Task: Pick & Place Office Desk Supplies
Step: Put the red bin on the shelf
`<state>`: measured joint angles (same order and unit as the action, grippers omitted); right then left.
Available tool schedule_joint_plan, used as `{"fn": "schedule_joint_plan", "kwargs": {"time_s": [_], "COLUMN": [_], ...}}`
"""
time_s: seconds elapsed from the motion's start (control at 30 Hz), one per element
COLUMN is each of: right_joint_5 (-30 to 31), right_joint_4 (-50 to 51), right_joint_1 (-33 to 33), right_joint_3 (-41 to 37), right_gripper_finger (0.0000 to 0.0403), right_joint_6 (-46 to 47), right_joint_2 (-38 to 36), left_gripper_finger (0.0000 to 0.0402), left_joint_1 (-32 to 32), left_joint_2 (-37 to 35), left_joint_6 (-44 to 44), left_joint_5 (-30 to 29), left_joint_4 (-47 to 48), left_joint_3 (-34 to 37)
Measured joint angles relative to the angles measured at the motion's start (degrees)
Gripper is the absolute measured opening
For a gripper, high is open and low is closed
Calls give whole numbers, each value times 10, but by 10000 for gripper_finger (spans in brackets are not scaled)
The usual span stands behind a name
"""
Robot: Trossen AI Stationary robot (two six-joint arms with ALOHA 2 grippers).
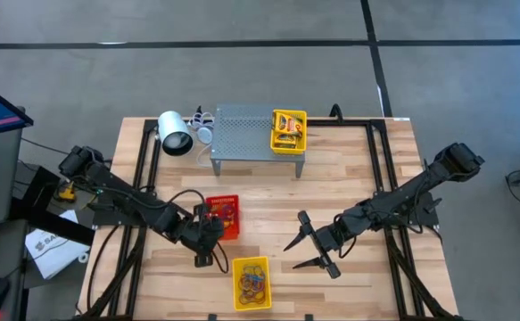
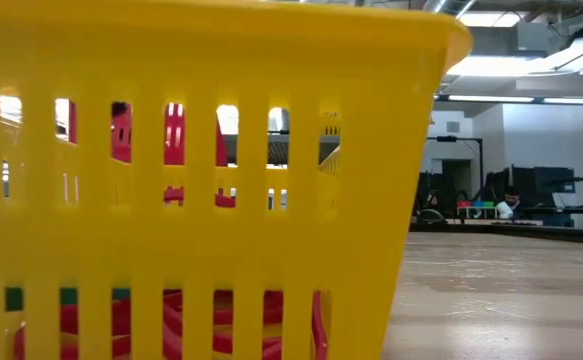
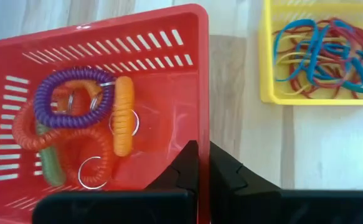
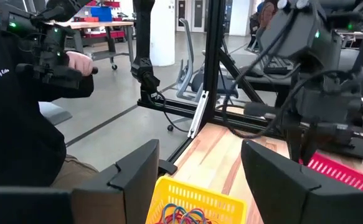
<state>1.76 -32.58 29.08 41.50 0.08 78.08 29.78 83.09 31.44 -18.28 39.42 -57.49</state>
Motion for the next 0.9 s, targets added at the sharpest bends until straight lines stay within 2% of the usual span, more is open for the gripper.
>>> {"fn": "schedule_joint_plan", "kwargs": {"time_s": [0.5, 0.7, 0.9], "right_joint_5": [0, 0, 0], "right_joint_4": [0, 0, 7], "right_joint_1": [0, 0, 0], "right_joint_3": [0, 0, 0], "right_gripper_finger": [224, 224, 224], "right_joint_6": [1, 0, 0], "right_joint_2": [0, 0, 0], "left_gripper_finger": [1, 1, 1], "left_joint_1": [-7, -44, -115], "left_joint_2": [0, -1, -1], "left_joint_6": [-46, -107, -187], "left_joint_5": [-60, -62, -39], "left_joint_4": [133, 155, 157], "left_joint_3": [-102, -137, -159]}}
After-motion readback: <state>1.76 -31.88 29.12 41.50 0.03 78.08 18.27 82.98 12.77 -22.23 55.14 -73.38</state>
